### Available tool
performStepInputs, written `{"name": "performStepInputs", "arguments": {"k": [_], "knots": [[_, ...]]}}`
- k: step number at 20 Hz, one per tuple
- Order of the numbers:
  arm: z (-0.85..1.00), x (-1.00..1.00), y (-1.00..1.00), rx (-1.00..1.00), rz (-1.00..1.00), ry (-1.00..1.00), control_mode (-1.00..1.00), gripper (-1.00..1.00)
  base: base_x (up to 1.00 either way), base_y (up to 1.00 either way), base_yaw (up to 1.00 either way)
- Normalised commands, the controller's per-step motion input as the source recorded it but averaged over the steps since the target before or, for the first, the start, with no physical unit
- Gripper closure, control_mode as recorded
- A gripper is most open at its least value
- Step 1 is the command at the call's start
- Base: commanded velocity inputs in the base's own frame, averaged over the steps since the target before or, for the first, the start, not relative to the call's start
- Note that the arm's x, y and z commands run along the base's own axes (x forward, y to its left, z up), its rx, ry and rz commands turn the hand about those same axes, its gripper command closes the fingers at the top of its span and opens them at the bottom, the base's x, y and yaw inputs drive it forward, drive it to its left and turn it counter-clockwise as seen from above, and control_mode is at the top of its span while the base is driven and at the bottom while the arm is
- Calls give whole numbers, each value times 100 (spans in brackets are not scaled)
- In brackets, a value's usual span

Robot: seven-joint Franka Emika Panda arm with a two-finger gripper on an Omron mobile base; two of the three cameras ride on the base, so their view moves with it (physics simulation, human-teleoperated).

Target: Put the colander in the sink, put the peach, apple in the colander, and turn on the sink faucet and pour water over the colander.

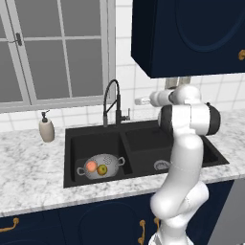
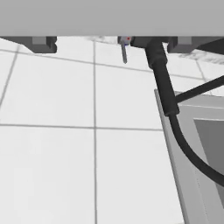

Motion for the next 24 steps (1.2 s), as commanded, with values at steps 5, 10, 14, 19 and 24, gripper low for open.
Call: {"name": "performStepInputs", "arguments": {"k": [5,10,14,19,24], "knots": [[-50,-2,19,1,-1,-5,-100,-100,0,0,0],[-65,0,10,4,-2,-13,-100,-100,0,0,0],[-67,0,1,4,-1,-12,-100,-100,0,0,0],[-64,0,0,4,0,-6,-100,-100,0,0,0],[-68,0,0,3,0,-6,-100,-100,0,0,0]]}}
